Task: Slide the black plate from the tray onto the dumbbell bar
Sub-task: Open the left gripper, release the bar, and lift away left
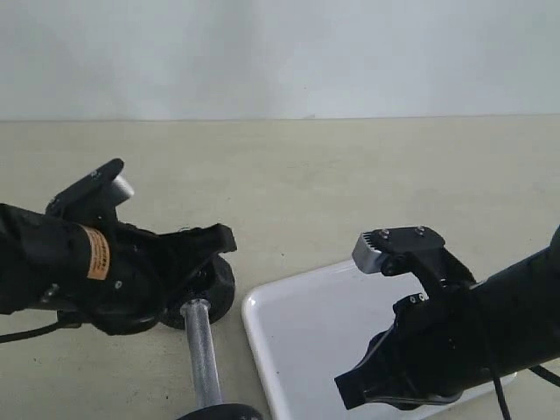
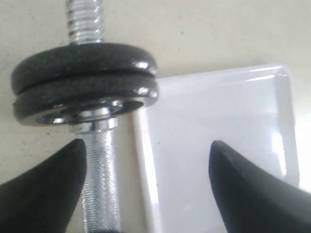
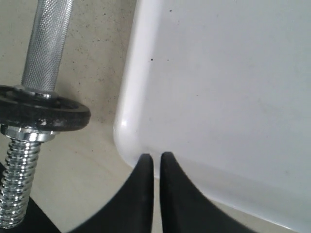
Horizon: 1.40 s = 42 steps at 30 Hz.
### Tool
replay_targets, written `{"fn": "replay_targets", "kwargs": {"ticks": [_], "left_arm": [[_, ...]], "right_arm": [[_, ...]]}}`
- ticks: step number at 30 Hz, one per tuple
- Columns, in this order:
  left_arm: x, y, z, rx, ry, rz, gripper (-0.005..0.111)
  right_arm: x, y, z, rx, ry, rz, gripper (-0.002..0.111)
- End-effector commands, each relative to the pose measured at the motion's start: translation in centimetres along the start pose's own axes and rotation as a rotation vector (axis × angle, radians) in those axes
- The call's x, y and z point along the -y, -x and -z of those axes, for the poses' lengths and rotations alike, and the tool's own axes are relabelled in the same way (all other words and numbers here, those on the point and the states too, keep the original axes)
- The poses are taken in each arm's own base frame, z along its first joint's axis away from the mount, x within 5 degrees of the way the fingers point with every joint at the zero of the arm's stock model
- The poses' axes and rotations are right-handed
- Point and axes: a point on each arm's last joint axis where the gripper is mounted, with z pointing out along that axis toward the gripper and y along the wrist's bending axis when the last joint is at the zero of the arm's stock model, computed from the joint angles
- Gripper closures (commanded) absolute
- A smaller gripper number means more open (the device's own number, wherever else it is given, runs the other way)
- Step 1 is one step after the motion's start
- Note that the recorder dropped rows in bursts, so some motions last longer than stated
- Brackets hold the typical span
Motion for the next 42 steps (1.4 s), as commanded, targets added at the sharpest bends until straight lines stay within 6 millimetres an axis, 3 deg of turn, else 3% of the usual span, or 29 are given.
{"fn": "replay_targets", "kwargs": {"ticks": [1,16,21,29,32,35,42], "left_arm": [[1.1,0.8,2.5,0.071,-0.102,-0.076,0.040],[2.1,1.8,11.3,0.330,-0.304,-0.432,0.041],[1.1,1.4,14.2,0.371,-0.275,-0.568,0.059],[-0.6,0.5,16.7,0.350,-0.226,-0.573,0.101],[-2.0,-0.2,16.7,0.267,-0.144,-0.567,0.102],[-2.5,-0.7,16.4,0.292,-0.172,-0.570,0.102],[-3.6,-2.0,18.5,0.581,-0.477,-0.532,0.102]], "right_arm": [[0.0,-0.2,0.0,0.003,-0.002,0.004,0.107],[0.1,-0.1,0.0,0.011,-0.010,-0.001,0.107],[0.1,-0.1,0.0,0.011,-0.010,-0.001,0.107],[0.2,0.0,0.0,0.023,-0.022,-0.003,0.107],[0.4,-0.3,-0.1,0.021,-0.034,-0.008,0.107],[1.0,-1.3,-0.3,0.009,-0.062,-0.034,0.107],[1.3,-1.5,-0.4,0.033,-0.089,-0.062,0.107]]}}
